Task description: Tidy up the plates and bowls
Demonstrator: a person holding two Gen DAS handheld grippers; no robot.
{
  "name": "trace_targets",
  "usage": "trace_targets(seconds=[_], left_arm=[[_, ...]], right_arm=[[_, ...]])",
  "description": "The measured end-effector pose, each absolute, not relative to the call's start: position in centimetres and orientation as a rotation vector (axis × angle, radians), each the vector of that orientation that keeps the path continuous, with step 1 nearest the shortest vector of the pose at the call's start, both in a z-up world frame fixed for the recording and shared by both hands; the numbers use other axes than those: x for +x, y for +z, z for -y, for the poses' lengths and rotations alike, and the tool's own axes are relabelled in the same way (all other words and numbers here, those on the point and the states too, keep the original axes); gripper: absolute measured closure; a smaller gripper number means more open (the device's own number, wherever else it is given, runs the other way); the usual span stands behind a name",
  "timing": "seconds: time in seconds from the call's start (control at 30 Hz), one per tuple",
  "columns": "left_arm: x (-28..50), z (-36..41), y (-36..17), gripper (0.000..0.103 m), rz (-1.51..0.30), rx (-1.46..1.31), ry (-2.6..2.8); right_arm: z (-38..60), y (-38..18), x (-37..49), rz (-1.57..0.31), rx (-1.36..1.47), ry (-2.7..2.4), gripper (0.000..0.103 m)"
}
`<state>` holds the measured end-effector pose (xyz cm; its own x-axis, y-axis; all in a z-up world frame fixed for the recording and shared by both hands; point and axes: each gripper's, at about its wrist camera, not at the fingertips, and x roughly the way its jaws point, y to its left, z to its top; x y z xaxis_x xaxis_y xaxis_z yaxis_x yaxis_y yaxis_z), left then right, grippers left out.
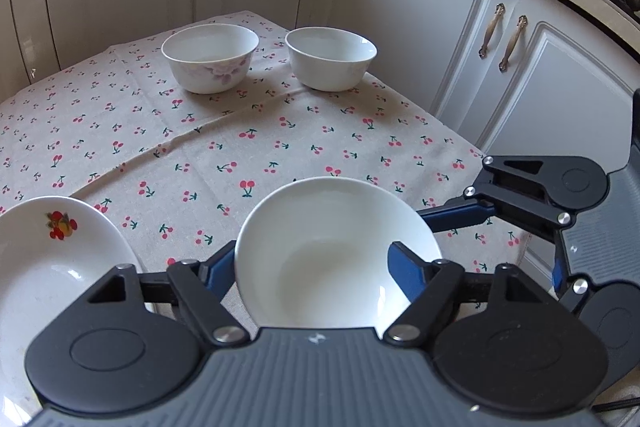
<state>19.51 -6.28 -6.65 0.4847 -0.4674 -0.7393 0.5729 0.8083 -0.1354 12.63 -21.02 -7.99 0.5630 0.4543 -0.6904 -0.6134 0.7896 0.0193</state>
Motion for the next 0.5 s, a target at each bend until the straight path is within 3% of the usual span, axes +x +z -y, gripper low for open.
trace_targets(seconds=[0.1,0.5], left_arm=[[19.2,6.5,-6.4,0.009,-0.833,0.157,-0.633],[19.6,6.2,-3.9,0.006,-0.779,0.153,-0.651]], right_arm=[[21.0,-7.9,12.5,-0.729,-0.235,0.633,0.001],[22.8,-6.1,11.5,-0.698,-0.210,0.637,0.000]])
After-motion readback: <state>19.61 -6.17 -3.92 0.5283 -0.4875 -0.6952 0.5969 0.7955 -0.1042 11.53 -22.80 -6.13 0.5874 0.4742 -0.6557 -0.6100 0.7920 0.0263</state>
